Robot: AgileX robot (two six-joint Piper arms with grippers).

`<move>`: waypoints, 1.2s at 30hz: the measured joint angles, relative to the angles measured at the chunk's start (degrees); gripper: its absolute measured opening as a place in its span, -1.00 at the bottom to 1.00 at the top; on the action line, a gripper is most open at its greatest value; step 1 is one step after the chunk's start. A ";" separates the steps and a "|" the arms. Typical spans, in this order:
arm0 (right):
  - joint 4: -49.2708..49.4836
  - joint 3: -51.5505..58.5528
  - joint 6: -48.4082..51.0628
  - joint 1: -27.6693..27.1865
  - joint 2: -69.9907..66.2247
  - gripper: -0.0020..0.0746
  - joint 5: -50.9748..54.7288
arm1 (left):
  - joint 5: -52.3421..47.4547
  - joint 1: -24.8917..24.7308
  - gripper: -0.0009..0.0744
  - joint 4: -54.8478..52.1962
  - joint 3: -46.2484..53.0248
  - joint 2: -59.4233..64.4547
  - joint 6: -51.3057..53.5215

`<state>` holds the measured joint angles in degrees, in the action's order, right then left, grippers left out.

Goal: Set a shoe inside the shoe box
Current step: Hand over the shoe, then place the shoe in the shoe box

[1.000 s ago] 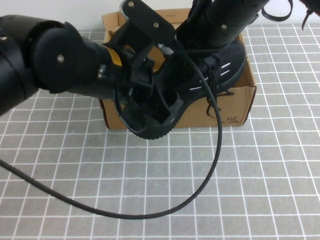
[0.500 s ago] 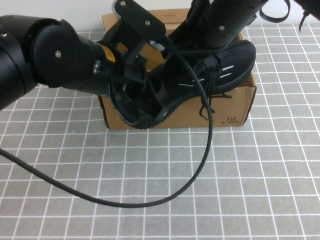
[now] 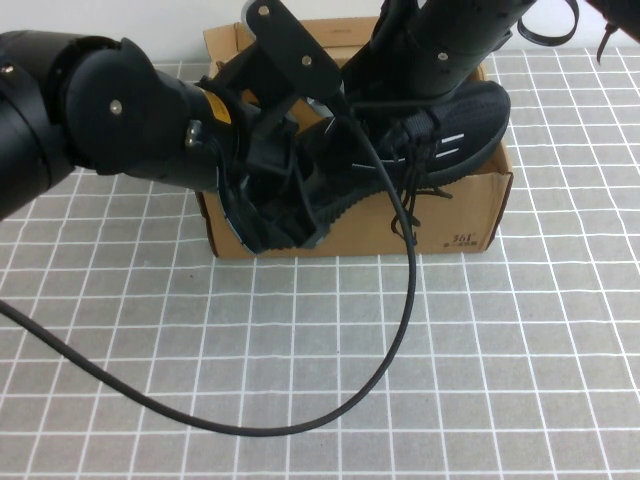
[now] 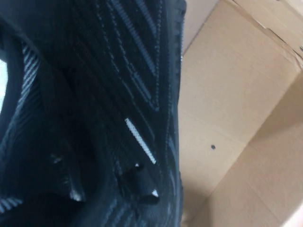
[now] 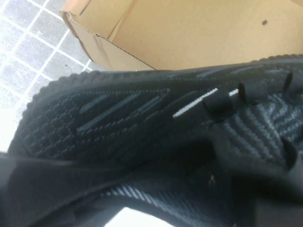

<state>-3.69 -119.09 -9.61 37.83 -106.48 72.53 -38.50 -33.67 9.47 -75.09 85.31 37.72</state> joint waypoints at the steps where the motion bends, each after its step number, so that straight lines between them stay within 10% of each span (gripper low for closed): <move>1: 0.00 0.00 0.29 0.00 0.00 -0.93 0.00 | 0.14 0.00 -0.91 0.00 0.00 0.00 0.90; 9: -0.47 -0.24 1.00 0.00 0.00 -0.25 0.00 | 0.98 0.00 -0.92 -1.08 0.00 0.10 3.55; 15: -0.21 -1.16 1.28 0.00 0.00 -0.13 0.21 | 2.42 0.09 -0.92 -4.28 -0.04 0.10 3.67; 36: -5.38 10.36 1.27 0.00 20.28 -0.83 0.16 | 3.24 4.23 -0.93 -6.55 -2.93 1.16 15.13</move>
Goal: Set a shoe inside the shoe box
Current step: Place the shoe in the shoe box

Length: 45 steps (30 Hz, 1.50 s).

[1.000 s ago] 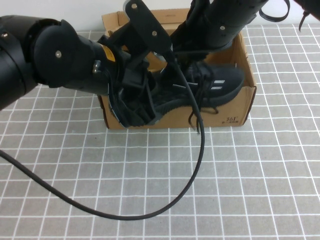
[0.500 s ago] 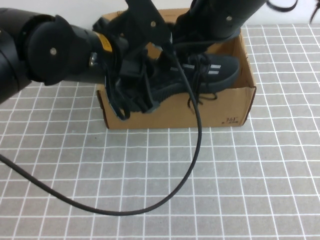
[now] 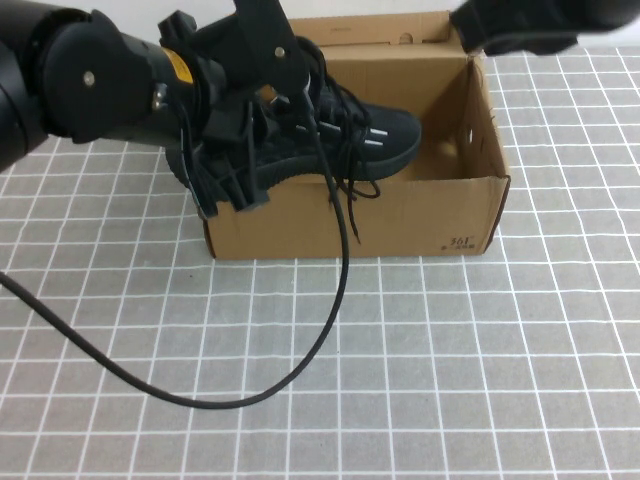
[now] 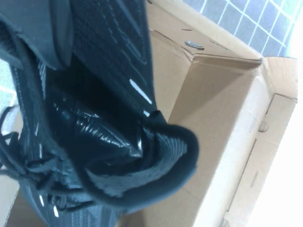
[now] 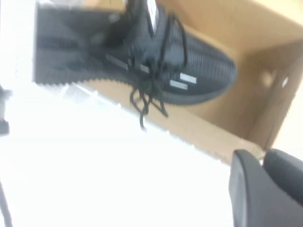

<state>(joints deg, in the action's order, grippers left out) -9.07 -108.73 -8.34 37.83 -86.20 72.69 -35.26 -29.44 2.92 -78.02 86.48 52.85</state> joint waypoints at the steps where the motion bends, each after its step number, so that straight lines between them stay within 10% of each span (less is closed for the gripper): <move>1: -0.14 0.85 -0.24 0.00 0.30 -0.84 0.00 | 0.00 0.00 -0.93 0.00 0.00 0.00 0.10; 16: -3.78 8.23 -2.47 0.00 6.23 -0.94 0.01 | 0.44 1.06 -0.93 2.15 -1.20 0.92 6.38; 45: -9.55 37.07 -17.64 0.00 27.28 -0.99 -0.24 | -4.27 11.12 -0.93 38.71 -24.87 28.33 43.46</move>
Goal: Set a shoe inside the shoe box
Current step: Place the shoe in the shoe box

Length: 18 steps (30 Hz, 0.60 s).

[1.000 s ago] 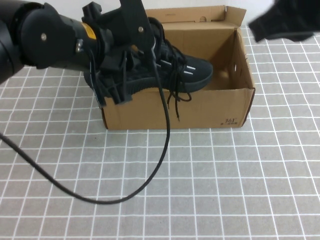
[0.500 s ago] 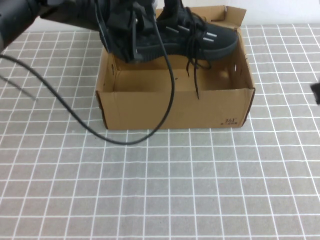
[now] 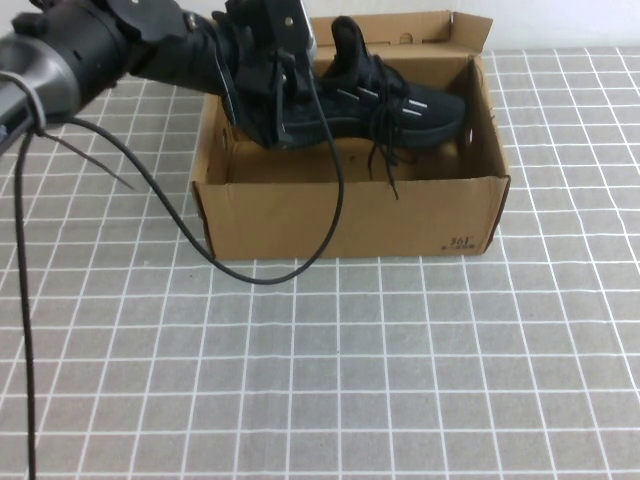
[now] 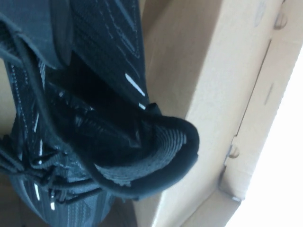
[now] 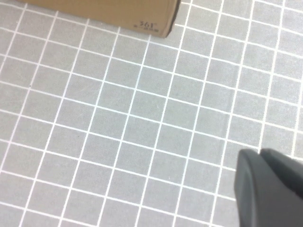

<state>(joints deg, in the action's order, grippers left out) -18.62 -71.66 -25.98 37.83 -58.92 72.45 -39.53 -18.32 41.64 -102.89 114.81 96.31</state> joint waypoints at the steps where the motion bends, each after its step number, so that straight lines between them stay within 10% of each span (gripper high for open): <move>1: 0.00 0.00 0.02 0.00 0.00 -0.99 0.00 | 0.43 0.00 -0.93 1.34 0.00 0.58 1.15; 18: 0.00 0.00 -0.24 0.00 0.00 -0.99 -0.12 | 1.25 1.87 -0.93 8.08 -2.47 6.15 8.25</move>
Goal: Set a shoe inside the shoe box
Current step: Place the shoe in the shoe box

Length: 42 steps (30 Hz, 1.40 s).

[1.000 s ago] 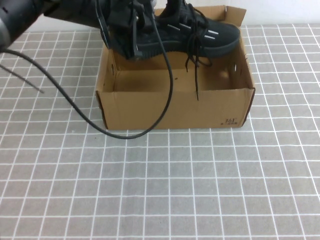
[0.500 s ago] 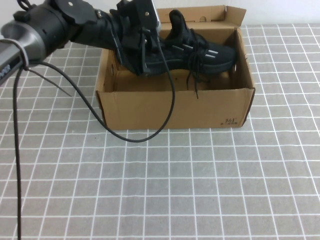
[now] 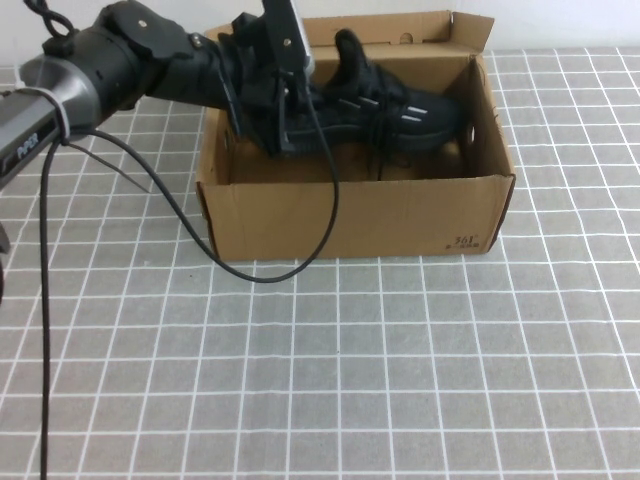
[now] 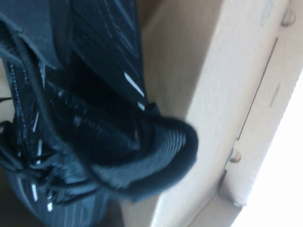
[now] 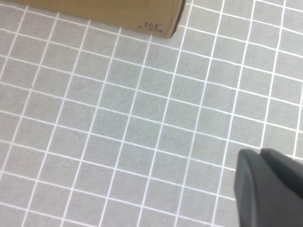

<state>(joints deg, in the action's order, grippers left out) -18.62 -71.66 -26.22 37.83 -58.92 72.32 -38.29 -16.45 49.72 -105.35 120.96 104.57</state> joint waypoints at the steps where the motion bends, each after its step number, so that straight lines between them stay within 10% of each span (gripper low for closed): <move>1: 0.12 0.00 0.00 0.00 0.00 -0.99 0.00 | -0.11 0.39 -0.93 0.00 0.00 0.27 0.10; 42: 2.87 0.00 -0.24 0.00 0.00 -0.99 0.00 | -1.19 2.58 -0.93 12.11 -0.13 7.53 13.48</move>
<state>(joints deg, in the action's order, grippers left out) -15.75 -71.66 -26.46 37.83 -58.92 72.32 -39.47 -13.87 61.83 -105.48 128.49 118.04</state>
